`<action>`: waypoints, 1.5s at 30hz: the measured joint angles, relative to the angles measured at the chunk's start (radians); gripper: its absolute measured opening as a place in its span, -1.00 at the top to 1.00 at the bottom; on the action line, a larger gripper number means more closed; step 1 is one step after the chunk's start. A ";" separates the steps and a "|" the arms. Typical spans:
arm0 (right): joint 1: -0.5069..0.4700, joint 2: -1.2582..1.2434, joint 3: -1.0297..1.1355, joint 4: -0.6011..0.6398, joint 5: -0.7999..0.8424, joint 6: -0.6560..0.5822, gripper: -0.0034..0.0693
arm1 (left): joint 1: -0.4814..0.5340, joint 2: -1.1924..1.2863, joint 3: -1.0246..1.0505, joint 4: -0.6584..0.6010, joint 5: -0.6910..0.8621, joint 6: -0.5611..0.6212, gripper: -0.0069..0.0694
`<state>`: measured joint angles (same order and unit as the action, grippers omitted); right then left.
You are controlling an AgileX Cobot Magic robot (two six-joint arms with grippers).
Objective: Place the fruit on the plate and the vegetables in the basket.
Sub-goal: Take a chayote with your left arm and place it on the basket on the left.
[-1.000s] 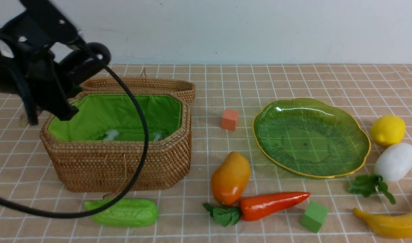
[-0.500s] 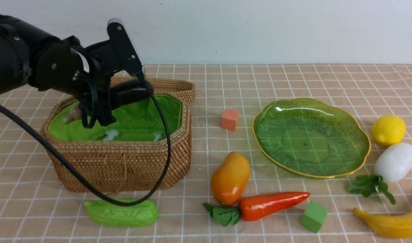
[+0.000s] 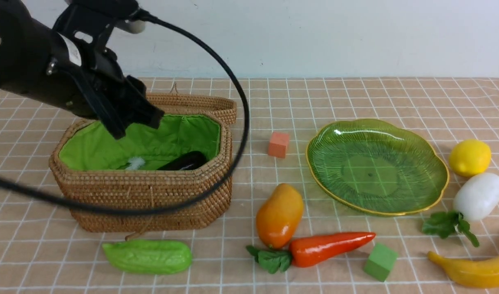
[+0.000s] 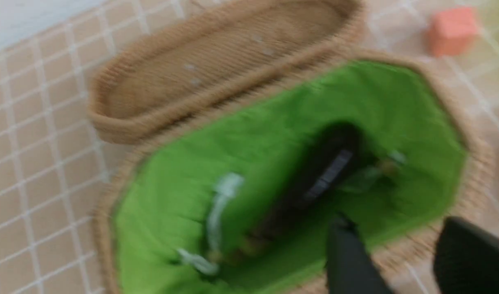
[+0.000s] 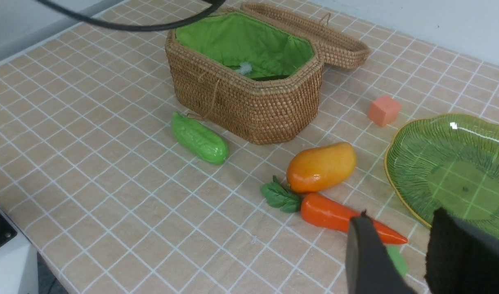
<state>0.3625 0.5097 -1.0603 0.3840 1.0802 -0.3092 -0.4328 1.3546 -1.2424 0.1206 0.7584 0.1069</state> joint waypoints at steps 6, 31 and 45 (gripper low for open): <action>0.000 0.000 0.000 -0.004 0.001 0.000 0.25 | -0.218 -0.023 0.182 -0.042 0.190 0.264 0.85; 0.000 0.000 0.000 -0.003 0.017 -0.003 0.26 | -0.251 0.286 0.339 0.431 -0.085 0.144 -0.70; 0.000 0.000 0.000 0.005 0.023 -0.003 0.28 | -0.251 0.356 0.339 0.346 -0.099 0.110 -0.63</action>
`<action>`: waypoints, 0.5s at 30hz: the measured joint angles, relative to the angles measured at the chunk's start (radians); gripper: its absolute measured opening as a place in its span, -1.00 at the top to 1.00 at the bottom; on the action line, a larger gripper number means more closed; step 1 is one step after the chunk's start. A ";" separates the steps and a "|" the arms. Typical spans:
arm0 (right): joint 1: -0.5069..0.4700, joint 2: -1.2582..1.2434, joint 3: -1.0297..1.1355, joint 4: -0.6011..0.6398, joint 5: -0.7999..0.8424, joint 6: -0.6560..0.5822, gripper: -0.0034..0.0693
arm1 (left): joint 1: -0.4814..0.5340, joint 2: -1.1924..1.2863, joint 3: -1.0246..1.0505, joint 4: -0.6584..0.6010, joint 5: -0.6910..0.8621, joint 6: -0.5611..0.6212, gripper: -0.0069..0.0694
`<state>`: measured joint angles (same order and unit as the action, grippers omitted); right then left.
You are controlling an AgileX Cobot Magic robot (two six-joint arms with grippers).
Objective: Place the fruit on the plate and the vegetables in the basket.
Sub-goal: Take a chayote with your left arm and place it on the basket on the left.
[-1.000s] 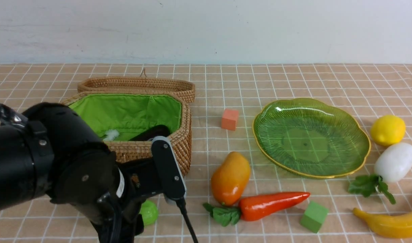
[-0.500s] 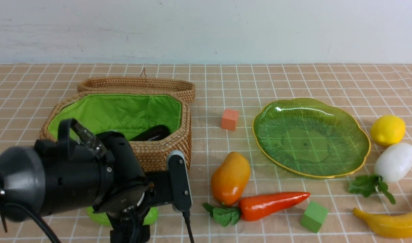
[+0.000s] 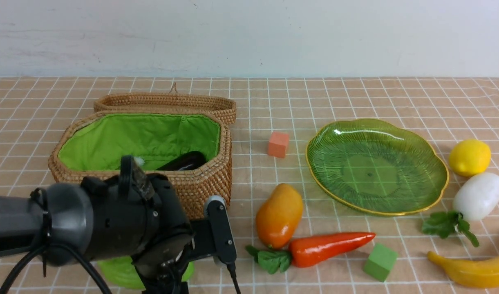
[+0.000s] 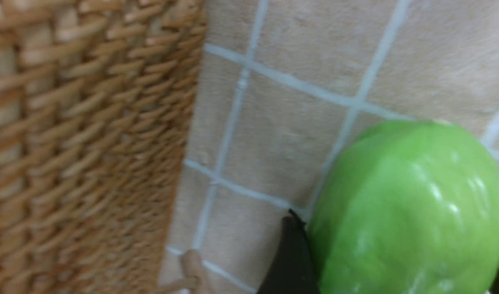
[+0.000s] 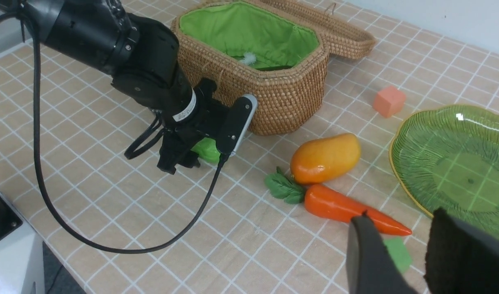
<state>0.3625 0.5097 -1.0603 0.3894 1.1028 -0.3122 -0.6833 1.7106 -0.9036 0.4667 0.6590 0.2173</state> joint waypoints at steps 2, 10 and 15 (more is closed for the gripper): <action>0.000 0.000 0.000 0.000 0.000 0.000 0.28 | 0.000 -0.006 0.000 -0.034 0.006 0.000 -0.62; 0.000 0.000 0.000 0.001 0.001 0.000 0.29 | -0.001 0.019 -0.005 -0.043 0.019 0.000 -0.36; 0.000 0.000 0.000 0.003 -0.014 0.000 0.29 | -0.001 0.027 -0.054 -0.046 0.137 -0.017 -0.37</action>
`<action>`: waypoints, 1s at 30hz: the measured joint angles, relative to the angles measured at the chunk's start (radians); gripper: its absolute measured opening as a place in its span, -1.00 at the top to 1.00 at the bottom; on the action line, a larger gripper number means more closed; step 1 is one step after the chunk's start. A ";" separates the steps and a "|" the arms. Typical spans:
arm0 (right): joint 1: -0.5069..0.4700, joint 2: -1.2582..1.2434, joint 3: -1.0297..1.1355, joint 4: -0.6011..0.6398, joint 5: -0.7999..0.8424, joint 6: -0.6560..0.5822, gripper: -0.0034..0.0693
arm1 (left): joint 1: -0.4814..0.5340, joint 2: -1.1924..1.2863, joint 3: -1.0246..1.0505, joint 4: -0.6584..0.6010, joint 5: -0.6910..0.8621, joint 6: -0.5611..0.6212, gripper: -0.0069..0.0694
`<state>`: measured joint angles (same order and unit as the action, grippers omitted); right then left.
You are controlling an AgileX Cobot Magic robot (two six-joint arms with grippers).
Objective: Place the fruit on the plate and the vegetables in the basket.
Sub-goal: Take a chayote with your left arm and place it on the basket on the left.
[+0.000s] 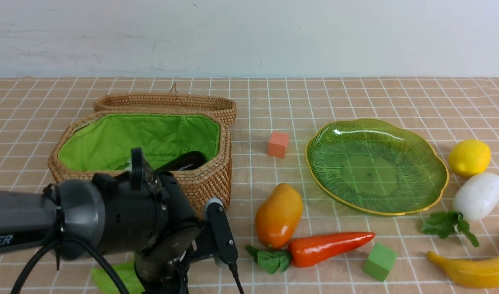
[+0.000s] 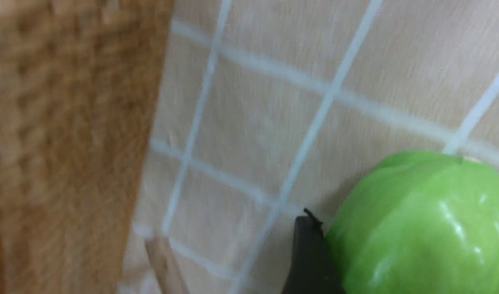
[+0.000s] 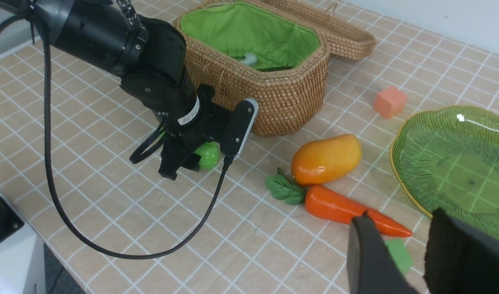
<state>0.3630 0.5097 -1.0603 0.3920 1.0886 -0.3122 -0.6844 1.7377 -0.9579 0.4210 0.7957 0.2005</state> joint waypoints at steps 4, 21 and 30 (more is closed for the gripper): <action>0.000 0.000 0.000 0.000 -0.047 0.000 0.29 | 0.000 -0.074 -0.101 -0.020 0.127 -0.027 -0.37; 0.003 0.000 0.000 0.000 -0.316 0.000 0.26 | 0.099 -0.167 -0.397 0.282 -0.012 0.039 -0.37; 0.003 0.000 0.000 0.001 -0.283 0.000 0.26 | 0.166 -0.091 -0.396 0.257 -0.094 0.000 -0.44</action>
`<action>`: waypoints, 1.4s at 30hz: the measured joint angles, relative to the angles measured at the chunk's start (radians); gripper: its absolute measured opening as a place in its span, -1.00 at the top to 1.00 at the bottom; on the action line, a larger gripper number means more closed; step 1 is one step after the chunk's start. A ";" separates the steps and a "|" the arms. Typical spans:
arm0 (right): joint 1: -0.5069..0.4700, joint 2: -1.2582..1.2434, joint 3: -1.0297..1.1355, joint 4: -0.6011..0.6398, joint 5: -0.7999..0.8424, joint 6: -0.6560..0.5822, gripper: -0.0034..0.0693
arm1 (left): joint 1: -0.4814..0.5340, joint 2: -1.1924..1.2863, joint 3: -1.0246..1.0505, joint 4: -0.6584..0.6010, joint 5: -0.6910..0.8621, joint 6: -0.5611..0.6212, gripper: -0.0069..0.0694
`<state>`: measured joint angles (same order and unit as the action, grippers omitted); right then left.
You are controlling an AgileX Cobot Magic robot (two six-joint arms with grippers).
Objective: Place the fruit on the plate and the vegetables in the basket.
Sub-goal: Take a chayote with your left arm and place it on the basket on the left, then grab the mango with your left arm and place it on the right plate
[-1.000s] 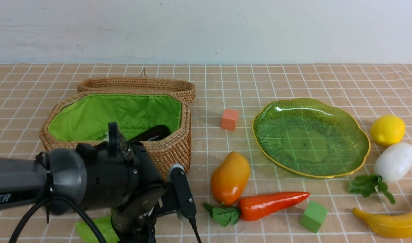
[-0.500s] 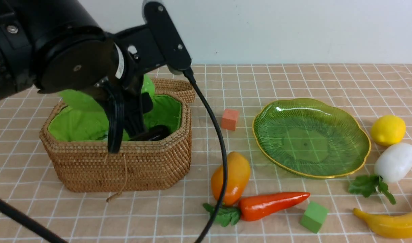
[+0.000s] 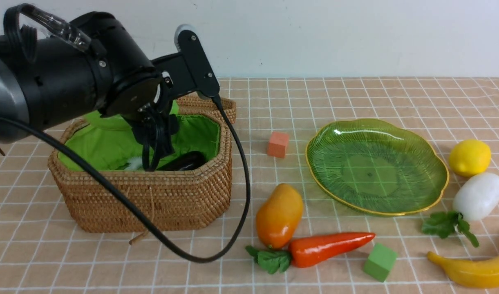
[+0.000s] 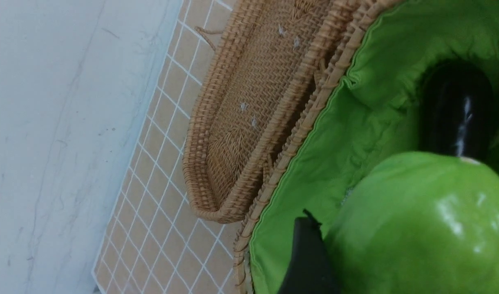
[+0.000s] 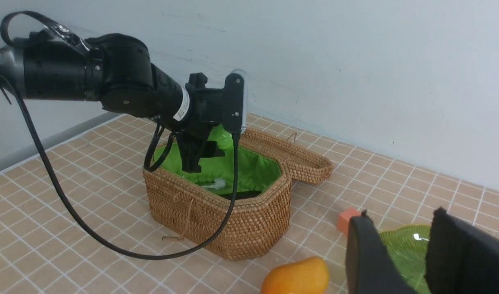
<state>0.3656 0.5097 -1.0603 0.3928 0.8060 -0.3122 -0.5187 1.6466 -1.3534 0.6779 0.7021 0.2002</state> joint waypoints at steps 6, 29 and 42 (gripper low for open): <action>0.000 0.000 0.000 0.000 0.007 0.000 0.26 | -0.007 0.000 0.000 -0.036 0.022 -0.131 -0.90; 0.001 -0.001 0.000 -0.016 0.342 0.024 0.25 | -0.228 0.266 -0.449 -0.740 0.461 -0.348 0.14; 0.001 -0.028 0.000 -0.005 0.417 0.026 0.26 | -0.227 0.615 -0.604 -0.449 0.317 -0.362 -0.78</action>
<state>0.3663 0.4820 -1.0603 0.3876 1.2228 -0.2864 -0.7453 2.2619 -1.9577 0.2286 1.0194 -0.1614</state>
